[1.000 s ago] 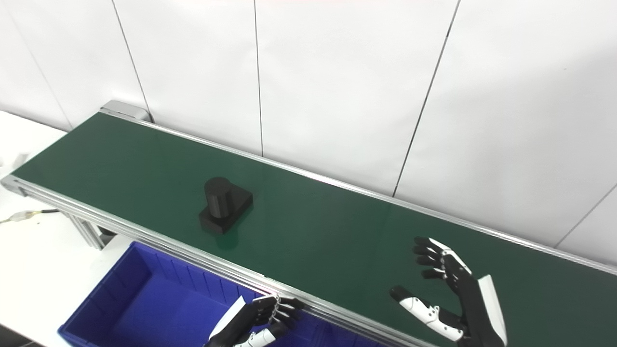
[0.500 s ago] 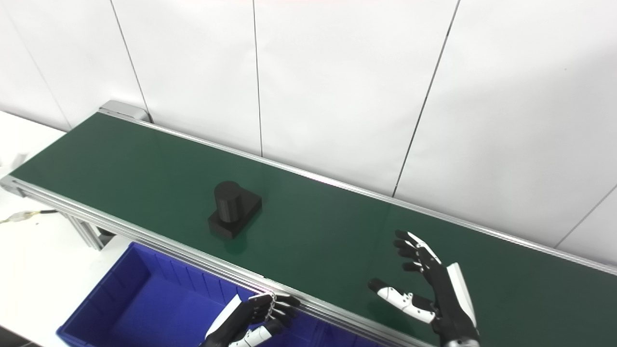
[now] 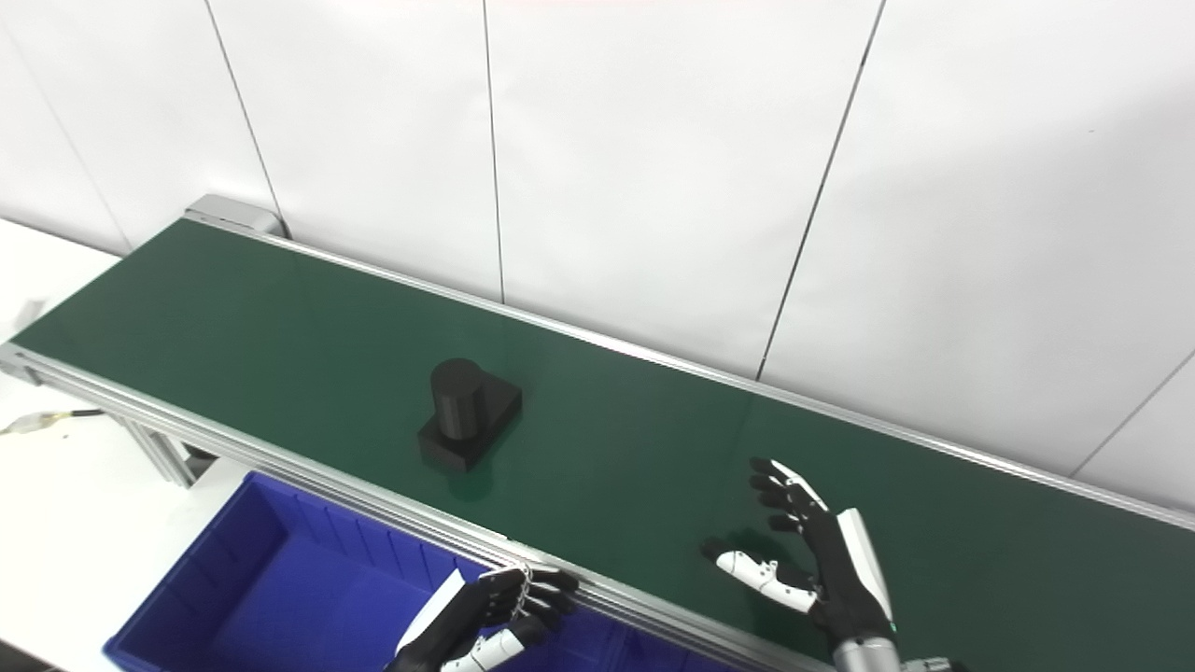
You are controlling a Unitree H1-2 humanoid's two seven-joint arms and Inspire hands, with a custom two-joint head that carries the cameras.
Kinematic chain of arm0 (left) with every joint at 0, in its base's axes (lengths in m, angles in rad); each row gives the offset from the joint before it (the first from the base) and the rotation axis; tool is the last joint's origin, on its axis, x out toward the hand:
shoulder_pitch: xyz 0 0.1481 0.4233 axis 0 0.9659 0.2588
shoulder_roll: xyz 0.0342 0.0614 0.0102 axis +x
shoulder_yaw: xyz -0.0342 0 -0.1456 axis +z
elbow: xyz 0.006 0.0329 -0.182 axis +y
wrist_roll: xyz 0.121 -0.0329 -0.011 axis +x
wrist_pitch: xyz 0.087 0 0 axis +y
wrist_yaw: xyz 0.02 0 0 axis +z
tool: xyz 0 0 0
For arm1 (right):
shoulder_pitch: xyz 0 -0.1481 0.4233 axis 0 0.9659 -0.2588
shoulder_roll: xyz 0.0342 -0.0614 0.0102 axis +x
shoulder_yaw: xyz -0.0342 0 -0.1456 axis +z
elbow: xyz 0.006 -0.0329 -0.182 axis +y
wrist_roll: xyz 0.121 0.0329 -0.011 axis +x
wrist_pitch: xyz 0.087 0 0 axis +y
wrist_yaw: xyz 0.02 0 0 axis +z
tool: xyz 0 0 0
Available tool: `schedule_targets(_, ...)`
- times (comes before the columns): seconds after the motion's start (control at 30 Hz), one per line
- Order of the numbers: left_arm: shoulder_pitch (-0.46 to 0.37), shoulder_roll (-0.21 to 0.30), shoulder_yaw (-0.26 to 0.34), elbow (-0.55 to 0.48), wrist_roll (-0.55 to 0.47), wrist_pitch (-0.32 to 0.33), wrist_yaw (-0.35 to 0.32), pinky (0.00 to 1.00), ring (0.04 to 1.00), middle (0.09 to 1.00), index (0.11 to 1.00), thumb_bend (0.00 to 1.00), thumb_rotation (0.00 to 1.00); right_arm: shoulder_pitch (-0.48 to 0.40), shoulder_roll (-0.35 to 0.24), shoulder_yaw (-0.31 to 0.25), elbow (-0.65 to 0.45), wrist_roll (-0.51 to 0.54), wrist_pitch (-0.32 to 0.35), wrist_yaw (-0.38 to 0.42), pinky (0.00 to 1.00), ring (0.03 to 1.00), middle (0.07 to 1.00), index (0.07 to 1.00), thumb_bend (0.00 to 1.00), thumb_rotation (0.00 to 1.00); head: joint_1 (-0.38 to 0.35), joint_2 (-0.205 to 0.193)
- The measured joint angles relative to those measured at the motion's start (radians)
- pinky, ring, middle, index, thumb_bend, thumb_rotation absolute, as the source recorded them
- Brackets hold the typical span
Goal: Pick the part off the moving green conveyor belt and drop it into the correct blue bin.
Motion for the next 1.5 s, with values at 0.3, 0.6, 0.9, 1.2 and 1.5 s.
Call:
schedule_targets(0.3,-0.002,-0.001,-0.003,0.011,0.001,0.000,0.001,0.50,0.586,0.658,0.716,0.70,0.86,-0.058,0.025,0.001,0.104,0.015,-0.056,-0.012,0.77,0.821,0.825,0.868,0.63,0.29,0.002,0.000)
schedule_targets(0.6,-0.008,-0.002,-0.009,0.013,0.001,0.000,0.003,0.50,0.582,0.656,0.715,0.70,0.86,-0.078,0.047,0.014,0.123,0.015,-0.063,-0.013,0.77,0.824,0.821,0.862,0.63,0.33,0.005,0.000)
schedule_targets(0.9,-0.008,-0.006,-0.009,0.014,0.001,0.000,0.004,0.50,0.584,0.655,0.714,0.69,0.85,-0.093,0.065,0.027,0.122,0.000,-0.062,-0.013,0.77,0.829,0.823,0.861,0.65,0.34,0.009,0.000)
schedule_targets(1.2,-0.008,-0.008,-0.010,0.013,0.005,0.000,0.011,0.51,0.590,0.662,0.719,0.70,0.86,-0.107,0.072,0.051,0.127,-0.032,-0.062,-0.013,0.77,0.822,0.820,0.855,0.66,0.39,0.009,0.000)
schedule_targets(1.5,-0.007,-0.012,-0.013,0.013,0.014,0.000,0.018,0.51,0.590,0.661,0.719,0.71,0.87,-0.132,0.084,0.064,0.158,-0.065,-0.062,-0.021,0.80,0.831,0.819,0.850,0.68,0.40,0.014,0.000)
